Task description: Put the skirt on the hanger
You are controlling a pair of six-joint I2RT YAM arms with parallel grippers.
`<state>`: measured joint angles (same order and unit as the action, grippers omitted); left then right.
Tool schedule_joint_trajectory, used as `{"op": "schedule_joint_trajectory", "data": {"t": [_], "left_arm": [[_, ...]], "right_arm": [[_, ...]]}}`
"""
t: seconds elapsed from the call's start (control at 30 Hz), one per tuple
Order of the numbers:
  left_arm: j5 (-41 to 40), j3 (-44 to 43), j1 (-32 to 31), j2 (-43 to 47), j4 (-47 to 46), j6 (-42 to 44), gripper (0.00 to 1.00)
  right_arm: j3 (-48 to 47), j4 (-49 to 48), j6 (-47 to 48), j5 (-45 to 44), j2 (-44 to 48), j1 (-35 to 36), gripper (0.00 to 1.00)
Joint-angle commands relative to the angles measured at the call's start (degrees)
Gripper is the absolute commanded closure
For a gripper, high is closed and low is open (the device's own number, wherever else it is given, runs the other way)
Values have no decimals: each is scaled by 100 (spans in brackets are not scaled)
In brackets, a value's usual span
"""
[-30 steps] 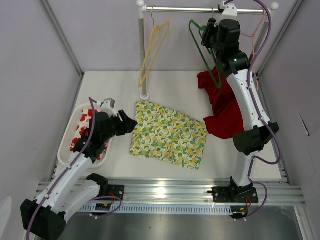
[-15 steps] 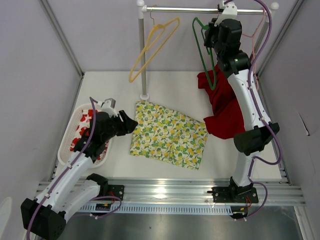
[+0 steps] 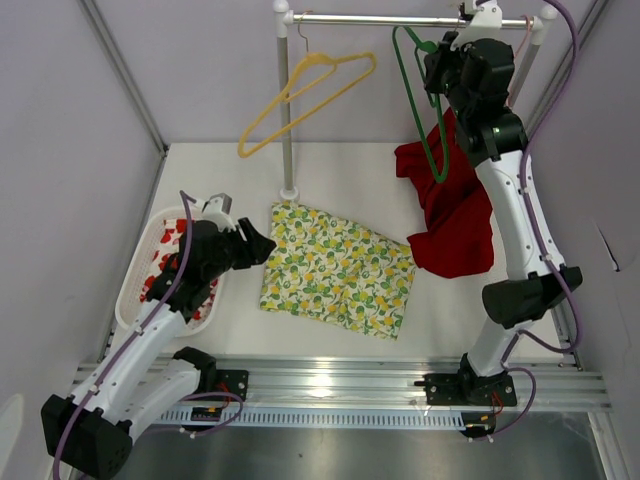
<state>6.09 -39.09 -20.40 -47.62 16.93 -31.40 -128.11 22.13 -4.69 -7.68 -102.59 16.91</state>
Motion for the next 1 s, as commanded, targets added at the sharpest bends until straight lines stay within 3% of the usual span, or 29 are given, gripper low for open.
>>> {"op": "schedule_joint_trajectory", "data": {"t": [0.0,0.4,0.57,0.7,0.77,0.97], "left_arm": [[-2,-336,-25,-20,-84,169,40],[94,-397,-25,-72,-102,169,40],[121,-468,-25,-99,-76,187,40],[156,-520,-25,-99,-76,187,39],[235,-790,-25,-116,-49,169,39],[376,-442,-25,41,47,90,40]], "right_arm": [[260,-543,-67,144,546,-3,100],[1674,-763,-453,276,1636,14,100],[1833,9,-743,461,2022,14,100],[2789,292,-1112,513,2724,128,100],[3677,266,-1262,513,3294,303,100],[5901,-120,-1797,804,4456,1024,100]]}}
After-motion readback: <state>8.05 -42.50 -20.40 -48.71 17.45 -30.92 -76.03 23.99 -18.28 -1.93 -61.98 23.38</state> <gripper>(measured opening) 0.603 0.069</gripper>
